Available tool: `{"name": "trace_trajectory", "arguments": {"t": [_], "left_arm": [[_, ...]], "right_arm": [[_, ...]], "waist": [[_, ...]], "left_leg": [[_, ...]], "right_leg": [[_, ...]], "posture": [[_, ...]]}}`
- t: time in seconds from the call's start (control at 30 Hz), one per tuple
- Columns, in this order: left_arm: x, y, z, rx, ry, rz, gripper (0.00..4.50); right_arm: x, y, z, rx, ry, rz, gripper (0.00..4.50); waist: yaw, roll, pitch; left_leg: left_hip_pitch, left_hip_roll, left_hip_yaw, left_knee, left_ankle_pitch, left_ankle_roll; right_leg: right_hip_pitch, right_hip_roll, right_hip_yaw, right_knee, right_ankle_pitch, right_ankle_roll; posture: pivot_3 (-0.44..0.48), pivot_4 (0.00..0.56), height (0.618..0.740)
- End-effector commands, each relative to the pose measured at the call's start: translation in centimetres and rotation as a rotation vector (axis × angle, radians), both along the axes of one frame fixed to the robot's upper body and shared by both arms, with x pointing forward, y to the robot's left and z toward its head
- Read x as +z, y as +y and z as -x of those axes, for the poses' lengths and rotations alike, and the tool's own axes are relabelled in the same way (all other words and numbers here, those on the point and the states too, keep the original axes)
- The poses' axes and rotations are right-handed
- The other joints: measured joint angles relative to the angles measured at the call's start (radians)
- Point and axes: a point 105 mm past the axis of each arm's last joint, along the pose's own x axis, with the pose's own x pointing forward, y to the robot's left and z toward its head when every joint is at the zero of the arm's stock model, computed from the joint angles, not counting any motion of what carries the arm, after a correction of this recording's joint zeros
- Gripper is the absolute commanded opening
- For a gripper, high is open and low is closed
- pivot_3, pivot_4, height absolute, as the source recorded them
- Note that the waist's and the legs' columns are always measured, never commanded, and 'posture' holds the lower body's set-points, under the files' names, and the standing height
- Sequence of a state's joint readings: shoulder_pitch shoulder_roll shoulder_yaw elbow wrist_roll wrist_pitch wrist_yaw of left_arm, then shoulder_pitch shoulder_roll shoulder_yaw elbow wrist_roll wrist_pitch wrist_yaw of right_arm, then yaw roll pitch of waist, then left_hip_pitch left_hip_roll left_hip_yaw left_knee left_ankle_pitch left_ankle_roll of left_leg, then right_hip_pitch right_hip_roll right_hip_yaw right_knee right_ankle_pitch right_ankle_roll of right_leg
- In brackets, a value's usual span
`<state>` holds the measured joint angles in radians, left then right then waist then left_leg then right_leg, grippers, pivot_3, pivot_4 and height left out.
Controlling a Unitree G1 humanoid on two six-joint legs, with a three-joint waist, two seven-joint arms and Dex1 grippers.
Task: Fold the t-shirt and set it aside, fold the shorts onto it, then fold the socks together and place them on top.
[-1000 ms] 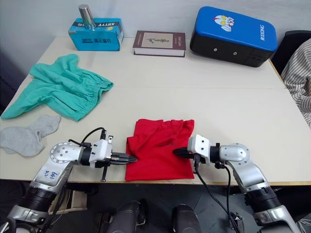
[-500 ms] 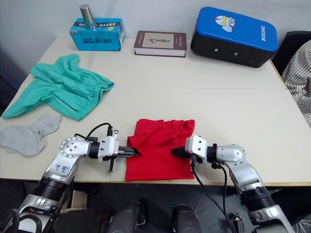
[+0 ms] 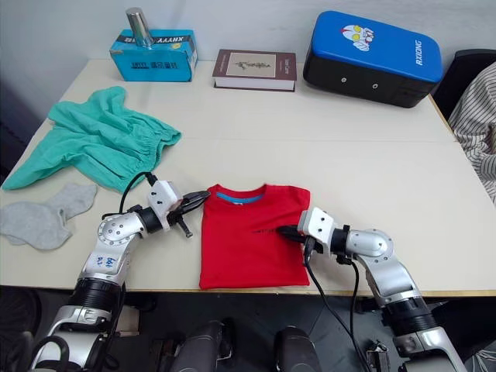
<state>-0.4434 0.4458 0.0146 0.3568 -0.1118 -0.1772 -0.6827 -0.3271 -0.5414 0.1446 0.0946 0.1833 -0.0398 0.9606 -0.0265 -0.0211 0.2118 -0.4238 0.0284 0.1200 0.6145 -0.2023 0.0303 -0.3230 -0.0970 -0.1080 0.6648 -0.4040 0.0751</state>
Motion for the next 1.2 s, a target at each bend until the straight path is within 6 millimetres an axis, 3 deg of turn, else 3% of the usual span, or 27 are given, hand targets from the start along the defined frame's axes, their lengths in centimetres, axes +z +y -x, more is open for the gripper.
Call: {"name": "trace_trajectory", "arguments": {"t": [0.03,0.2,0.33,0.47,0.6,0.77,0.87,0.93,1.07,1.13,1.2], "left_arm": [[1.5,0.5,0.6,-0.012,-0.040,0.075,0.03],[2.9,-1.8,4.0,-0.277,-0.060,0.102,0.03],[0.7,-4.6,5.6,-0.410,0.012,-0.001,0.03],[-2.4,-5.3,4.4,-0.313,0.095,-0.074,0.03],[-4.2,-4.4,3.6,-0.179,0.189,-0.066,0.03],[-5.3,-2.9,3.5,-0.057,0.264,-0.021,0.03],[-5.1,-2.4,3.3,-0.007,0.264,0.028,0.03],[-4.5,-2.4,3.3,-0.005,0.243,0.068,0.03],[-1.8,-2.7,3.1,-0.040,0.163,0.169,0.03],[-0.1,-2.7,2.7,-0.049,0.135,0.210,0.03],[0.1,-2.5,2.2,-0.041,0.134,0.194,0.03]], "right_arm": [[1.6,0.7,0.0,0.002,-0.031,-0.062,0.00],[2.4,2.7,0.0,0.035,-0.030,-0.088,0.00],[1.8,4.2,-0.4,0.040,-0.029,-0.083,0.00],[0.5,4.8,-0.9,0.011,-0.069,-0.091,0.00],[-0.6,2.3,-2.8,-0.168,-0.067,-0.118,0.00],[-0.6,-3.0,-5.3,-0.416,-0.084,-0.152,0.00],[-0.4,-5.5,-6.4,-0.553,-0.069,-0.205,0.00],[-0.3,-6.1,-6.6,-0.576,-0.067,-0.216,0.00],[2.5,-4.6,-6.4,-0.514,-0.075,-0.361,0.00],[4.6,-2.2,-5.6,-0.391,-0.064,-0.445,0.00],[5.5,1.1,-4.2,-0.246,-0.046,-0.448,0.00]], "waist": [[0.000,0.000,0.000],[-0.001,0.000,0.000],[0.000,0.000,0.000],[0.001,0.000,0.000],[0.000,0.000,-0.001],[-0.001,0.000,-0.005],[-0.002,0.003,-0.009],[-0.004,0.004,-0.011],[-0.004,0.004,-0.011],[-0.005,0.005,-0.011],[-0.003,0.005,-0.011]], "left_leg": [[0.000,0.000,0.000,0.000,0.000,0.000],[0.000,0.000,0.000,-0.001,0.000,-0.001],[0.000,0.000,0.000,-0.001,0.000,-0.001],[0.000,0.000,0.000,-0.001,0.000,-0.001],[0.001,0.000,0.000,-0.001,0.000,-0.001],[0.003,0.000,0.000,-0.001,0.000,-0.001],[0.003,0.000,0.000,-0.001,0.000,-0.001],[0.003,0.000,0.000,-0.002,0.000,-0.001],[0.003,0.000,0.000,-0.002,0.001,-0.001],[0.001,0.000,0.000,-0.002,0.001,-0.001],[0.001,0.001,0.000,-0.003,0.001,-0.001]], "right_leg": [[0.000,0.000,0.000,0.000,0.000,0.000],[0.000,0.000,0.000,0.000,0.000,0.000],[0.000,0.000,0.001,-0.001,0.000,0.000],[0.000,0.000,0.001,-0.001,0.000,0.000],[0.000,0.000,0.001,0.000,0.000,0.000],[0.002,0.000,0.001,0.000,0.000,0.000],[0.002,0.000,0.001,0.000,0.000,0.000],[0.002,0.000,0.001,0.000,0.000,0.000],[0.001,0.000,0.001,0.000,0.000,0.000],[0.000,0.000,0.001,0.000,0.000,0.000],[-0.001,0.001,0.001,0.000,0.000,0.000]], "posture": [[0.000,0.150,0.740],[0.000,0.150,0.740],[0.000,0.150,0.740],[0.000,0.150,0.740],[0.000,0.150,0.740],[0.000,0.150,0.740],[0.000,0.150,0.740],[0.000,0.150,0.740],[0.000,0.150,0.740],[0.000,0.150,0.740],[0.000,0.150,0.740]]}}
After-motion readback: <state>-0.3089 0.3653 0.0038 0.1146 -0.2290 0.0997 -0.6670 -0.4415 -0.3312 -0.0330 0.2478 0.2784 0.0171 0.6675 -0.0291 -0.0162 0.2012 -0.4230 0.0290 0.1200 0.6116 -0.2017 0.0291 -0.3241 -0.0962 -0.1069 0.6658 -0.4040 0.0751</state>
